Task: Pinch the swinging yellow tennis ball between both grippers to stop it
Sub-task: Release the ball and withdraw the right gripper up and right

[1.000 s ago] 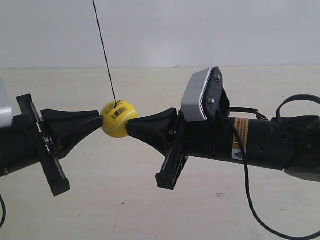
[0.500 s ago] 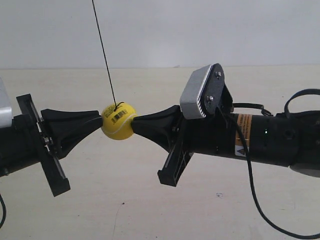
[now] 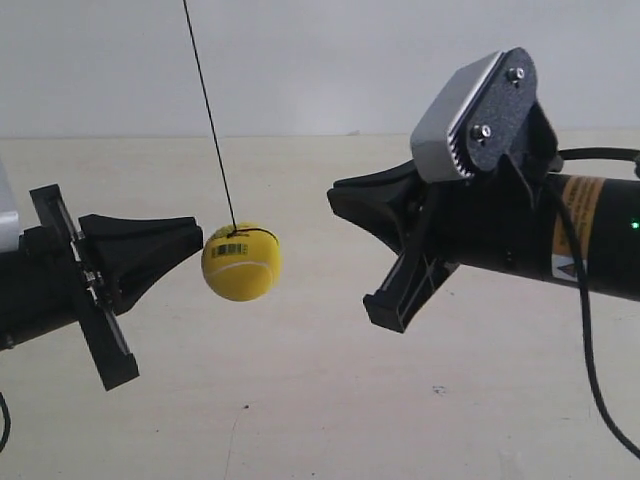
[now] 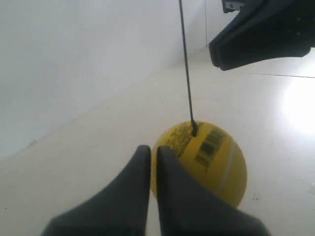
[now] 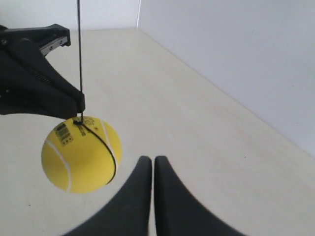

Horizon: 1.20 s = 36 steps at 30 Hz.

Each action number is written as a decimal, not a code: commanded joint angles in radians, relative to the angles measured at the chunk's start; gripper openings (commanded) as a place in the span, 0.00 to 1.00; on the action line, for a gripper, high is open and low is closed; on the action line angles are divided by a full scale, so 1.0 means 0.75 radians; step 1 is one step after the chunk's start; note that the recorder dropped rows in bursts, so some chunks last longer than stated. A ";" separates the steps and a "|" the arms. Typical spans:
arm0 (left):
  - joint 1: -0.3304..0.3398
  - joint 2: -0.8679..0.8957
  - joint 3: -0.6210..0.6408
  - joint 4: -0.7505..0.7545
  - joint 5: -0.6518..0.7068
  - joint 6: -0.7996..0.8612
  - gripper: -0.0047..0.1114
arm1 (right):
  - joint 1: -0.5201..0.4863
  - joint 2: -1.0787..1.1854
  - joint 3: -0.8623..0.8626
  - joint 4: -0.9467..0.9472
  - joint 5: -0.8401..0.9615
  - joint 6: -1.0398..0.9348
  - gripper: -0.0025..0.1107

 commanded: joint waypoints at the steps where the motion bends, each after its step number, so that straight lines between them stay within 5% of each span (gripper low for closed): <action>1: -0.012 -0.079 0.044 -0.082 -0.019 0.005 0.08 | -0.002 -0.096 0.054 0.037 0.008 -0.034 0.02; 12: -0.012 -0.426 0.293 -0.798 0.033 0.074 0.08 | -0.002 -0.264 0.075 0.072 0.037 -0.013 0.02; 28: -0.012 -1.065 0.336 -0.815 0.434 -0.094 0.08 | 0.000 -0.529 0.081 0.072 0.202 0.172 0.02; 36: -0.012 -1.310 0.336 -0.815 0.442 -0.151 0.08 | 0.000 -0.843 0.176 0.111 0.202 0.178 0.02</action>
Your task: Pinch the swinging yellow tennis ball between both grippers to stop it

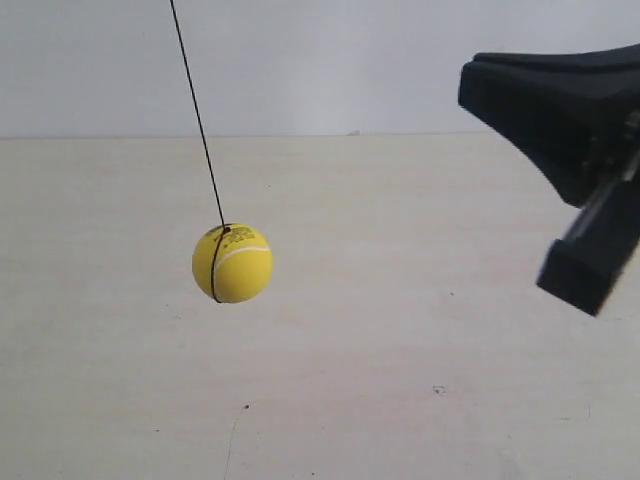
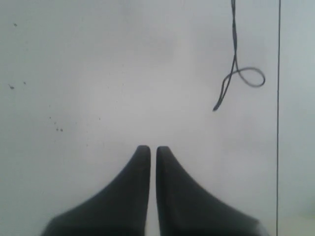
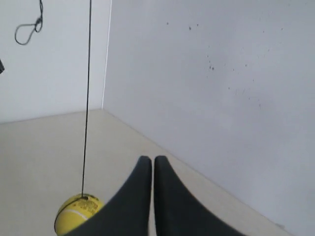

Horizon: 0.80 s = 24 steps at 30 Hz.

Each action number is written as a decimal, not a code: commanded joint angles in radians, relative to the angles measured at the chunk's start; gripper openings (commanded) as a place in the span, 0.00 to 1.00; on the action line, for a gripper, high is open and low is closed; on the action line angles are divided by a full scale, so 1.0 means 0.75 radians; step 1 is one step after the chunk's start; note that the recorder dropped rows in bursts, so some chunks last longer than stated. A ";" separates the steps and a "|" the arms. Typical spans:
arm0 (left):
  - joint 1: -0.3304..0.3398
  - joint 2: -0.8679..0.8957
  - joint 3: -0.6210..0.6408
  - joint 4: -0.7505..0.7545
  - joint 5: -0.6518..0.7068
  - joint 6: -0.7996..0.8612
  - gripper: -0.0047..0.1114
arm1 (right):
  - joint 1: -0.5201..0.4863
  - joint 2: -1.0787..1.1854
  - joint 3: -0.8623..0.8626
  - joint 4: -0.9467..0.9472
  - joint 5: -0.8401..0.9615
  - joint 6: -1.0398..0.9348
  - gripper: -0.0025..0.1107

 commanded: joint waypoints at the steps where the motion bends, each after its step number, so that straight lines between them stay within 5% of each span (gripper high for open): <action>1: -0.012 -0.122 0.006 -0.013 0.011 -0.032 0.08 | 0.000 -0.180 0.045 0.061 0.004 0.007 0.02; 24: -0.012 -0.741 -0.249 -0.003 0.795 -0.112 0.08 | 0.000 -0.774 0.048 0.061 0.219 0.099 0.02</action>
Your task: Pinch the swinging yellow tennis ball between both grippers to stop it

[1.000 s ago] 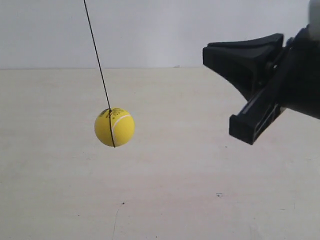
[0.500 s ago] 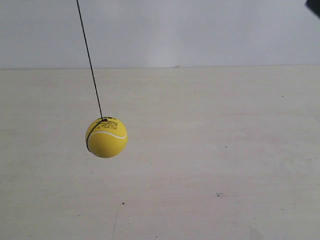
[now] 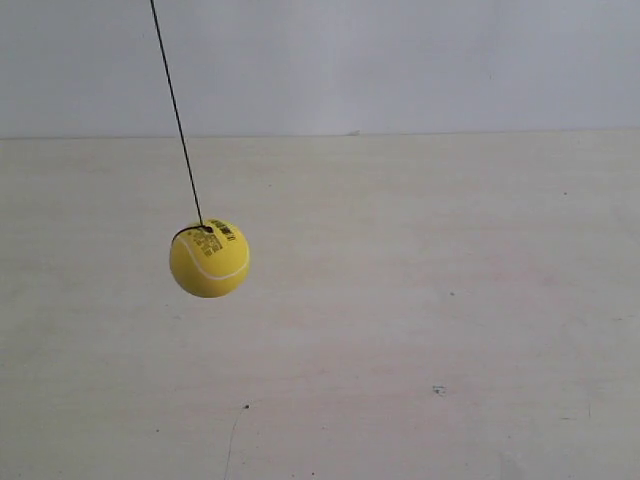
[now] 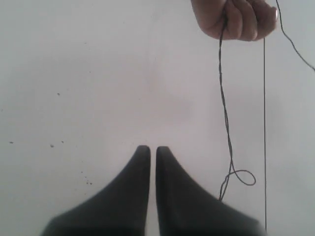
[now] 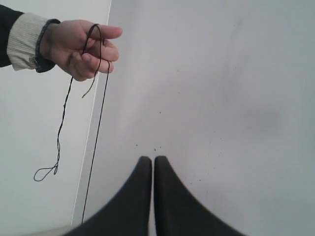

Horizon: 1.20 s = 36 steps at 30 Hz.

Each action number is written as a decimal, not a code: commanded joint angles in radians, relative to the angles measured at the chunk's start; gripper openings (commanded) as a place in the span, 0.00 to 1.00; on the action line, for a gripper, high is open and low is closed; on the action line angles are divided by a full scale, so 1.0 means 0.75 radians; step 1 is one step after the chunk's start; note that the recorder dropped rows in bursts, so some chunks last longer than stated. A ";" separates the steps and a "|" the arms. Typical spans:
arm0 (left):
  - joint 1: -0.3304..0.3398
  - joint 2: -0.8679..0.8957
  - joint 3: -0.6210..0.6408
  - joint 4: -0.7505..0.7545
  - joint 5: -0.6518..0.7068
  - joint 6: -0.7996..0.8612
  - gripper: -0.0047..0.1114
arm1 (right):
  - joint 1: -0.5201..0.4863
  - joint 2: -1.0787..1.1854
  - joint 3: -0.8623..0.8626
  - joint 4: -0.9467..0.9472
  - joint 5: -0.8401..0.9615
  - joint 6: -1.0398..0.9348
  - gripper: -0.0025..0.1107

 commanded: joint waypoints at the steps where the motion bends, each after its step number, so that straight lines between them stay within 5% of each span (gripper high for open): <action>1: -0.012 -0.086 -0.064 -0.003 0.118 -0.013 0.08 | 0.000 -0.052 0.008 0.004 0.066 0.006 0.02; 36: 0.003 -0.112 -0.077 -0.003 0.089 -0.018 0.08 | 0.000 -0.055 0.008 0.004 0.203 0.019 0.02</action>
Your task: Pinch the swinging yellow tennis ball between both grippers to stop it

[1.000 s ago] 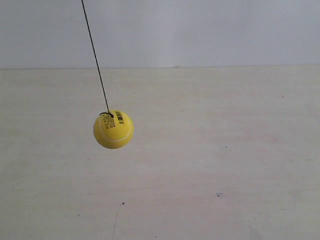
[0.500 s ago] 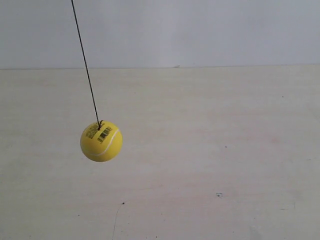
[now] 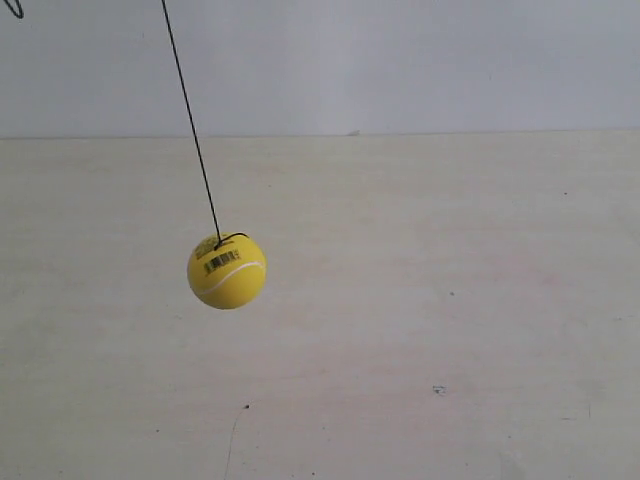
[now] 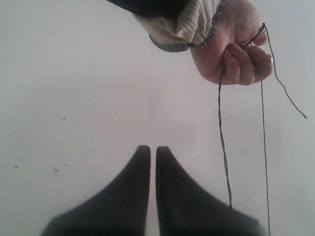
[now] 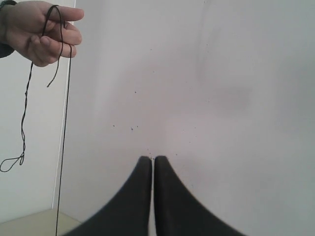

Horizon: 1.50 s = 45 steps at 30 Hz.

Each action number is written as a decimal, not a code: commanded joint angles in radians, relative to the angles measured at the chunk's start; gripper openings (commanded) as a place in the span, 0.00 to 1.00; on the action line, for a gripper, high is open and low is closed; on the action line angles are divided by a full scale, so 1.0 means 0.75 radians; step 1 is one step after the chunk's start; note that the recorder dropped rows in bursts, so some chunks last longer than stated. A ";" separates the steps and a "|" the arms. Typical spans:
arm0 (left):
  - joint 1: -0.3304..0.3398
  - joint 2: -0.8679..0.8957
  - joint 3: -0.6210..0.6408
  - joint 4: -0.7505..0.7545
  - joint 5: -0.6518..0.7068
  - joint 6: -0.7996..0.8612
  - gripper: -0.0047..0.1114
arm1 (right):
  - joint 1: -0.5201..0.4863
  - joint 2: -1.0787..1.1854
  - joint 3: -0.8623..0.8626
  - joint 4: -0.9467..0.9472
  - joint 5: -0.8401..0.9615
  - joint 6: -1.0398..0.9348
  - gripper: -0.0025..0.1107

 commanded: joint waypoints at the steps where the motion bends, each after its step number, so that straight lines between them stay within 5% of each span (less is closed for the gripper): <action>1: 0.021 -0.007 0.001 -0.003 -0.005 -0.013 0.08 | 0.000 -0.009 0.006 -0.001 0.005 -0.001 0.02; 6: 0.223 -0.007 0.001 -0.063 -0.005 -0.087 0.08 | 0.000 -0.009 0.006 -0.001 0.005 0.002 0.02; 13: 0.516 -0.007 0.001 -0.027 -0.011 -0.498 0.08 | 0.000 -0.009 0.006 -0.001 0.005 0.000 0.02; 16: 0.516 -0.007 0.031 0.085 -0.082 -0.600 0.08 | 0.000 -0.009 0.006 -0.001 0.005 0.003 0.02; 20: 0.516 -0.007 0.244 0.201 -0.542 -0.607 0.08 | 0.000 -0.009 0.006 -0.001 0.005 0.000 0.02; 22: 0.516 -0.007 0.329 0.213 -0.585 -0.603 0.08 | 0.000 -0.009 0.006 -0.001 0.005 0.000 0.02; 26: 0.516 -0.007 0.340 0.240 -0.432 -0.629 0.08 | 0.000 -0.009 0.006 -0.001 0.011 0.003 0.02; 40: 0.495 -0.007 0.340 0.281 -0.408 -0.571 0.08 | 0.000 -0.009 0.006 -0.001 0.011 0.003 0.02; 45: 0.465 -0.007 0.340 0.324 -0.212 -0.501 0.08 | 0.000 -0.009 0.006 -0.001 0.011 0.003 0.02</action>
